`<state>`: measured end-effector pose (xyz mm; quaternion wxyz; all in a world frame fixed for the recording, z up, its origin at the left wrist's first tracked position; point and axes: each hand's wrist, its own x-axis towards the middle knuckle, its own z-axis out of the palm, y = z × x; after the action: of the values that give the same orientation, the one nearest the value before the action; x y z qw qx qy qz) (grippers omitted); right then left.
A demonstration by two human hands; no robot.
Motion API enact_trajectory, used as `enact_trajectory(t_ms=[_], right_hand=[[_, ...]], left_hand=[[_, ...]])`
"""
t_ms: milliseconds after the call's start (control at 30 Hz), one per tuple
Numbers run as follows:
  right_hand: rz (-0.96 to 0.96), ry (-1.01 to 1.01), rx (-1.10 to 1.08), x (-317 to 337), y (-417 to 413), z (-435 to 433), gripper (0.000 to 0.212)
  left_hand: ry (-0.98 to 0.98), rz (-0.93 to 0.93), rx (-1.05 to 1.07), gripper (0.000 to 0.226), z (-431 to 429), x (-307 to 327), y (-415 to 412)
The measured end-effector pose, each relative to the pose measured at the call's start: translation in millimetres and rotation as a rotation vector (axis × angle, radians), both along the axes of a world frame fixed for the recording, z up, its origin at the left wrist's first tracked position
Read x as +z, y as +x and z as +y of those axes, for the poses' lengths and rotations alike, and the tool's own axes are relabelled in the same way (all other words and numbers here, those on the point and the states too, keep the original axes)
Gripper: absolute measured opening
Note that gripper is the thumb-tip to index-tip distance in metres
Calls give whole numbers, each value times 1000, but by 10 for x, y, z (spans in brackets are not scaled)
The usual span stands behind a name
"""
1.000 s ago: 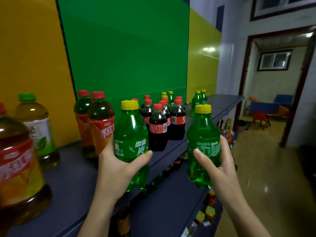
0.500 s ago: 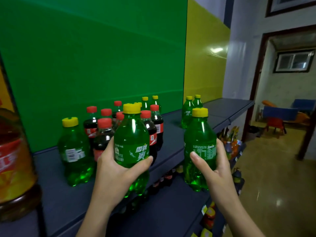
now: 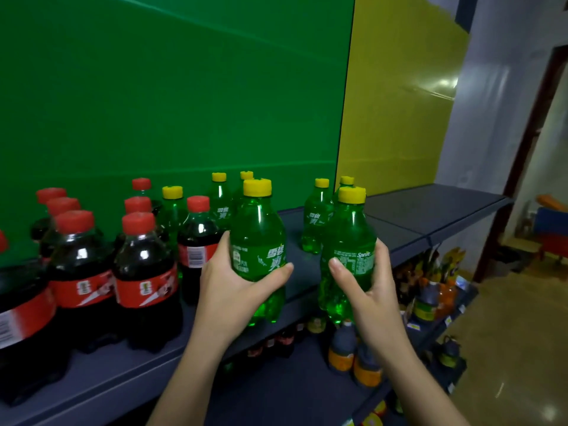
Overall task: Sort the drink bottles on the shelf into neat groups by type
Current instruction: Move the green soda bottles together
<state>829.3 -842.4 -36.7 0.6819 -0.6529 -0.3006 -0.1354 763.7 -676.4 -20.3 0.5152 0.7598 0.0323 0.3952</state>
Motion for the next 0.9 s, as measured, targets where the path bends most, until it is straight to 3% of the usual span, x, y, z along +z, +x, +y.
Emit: enact_trajectory(t_ms=[133, 300, 400, 633, 767, 900], right_hand=[[-6, -50, 24, -46, 465, 91, 83], [29, -69, 121, -55, 952, 317, 74], [43, -104, 193, -58, 1144, 436, 83], [89, -146, 348, -210, 1387, 686, 92], [106, -174, 407, -172, 1416, 708, 73], [32, -243, 390, -208, 1444, 703, 90]], left_hand=[[42, 31, 99, 66, -19, -62, 412], [47, 99, 203, 73, 31, -48, 798], [29, 129, 249, 82, 53, -65, 952], [16, 179, 295, 67, 82, -165, 1036], [21, 209, 328, 61, 75, -214, 1087], [46, 236, 342, 63, 74, -261, 1147]])
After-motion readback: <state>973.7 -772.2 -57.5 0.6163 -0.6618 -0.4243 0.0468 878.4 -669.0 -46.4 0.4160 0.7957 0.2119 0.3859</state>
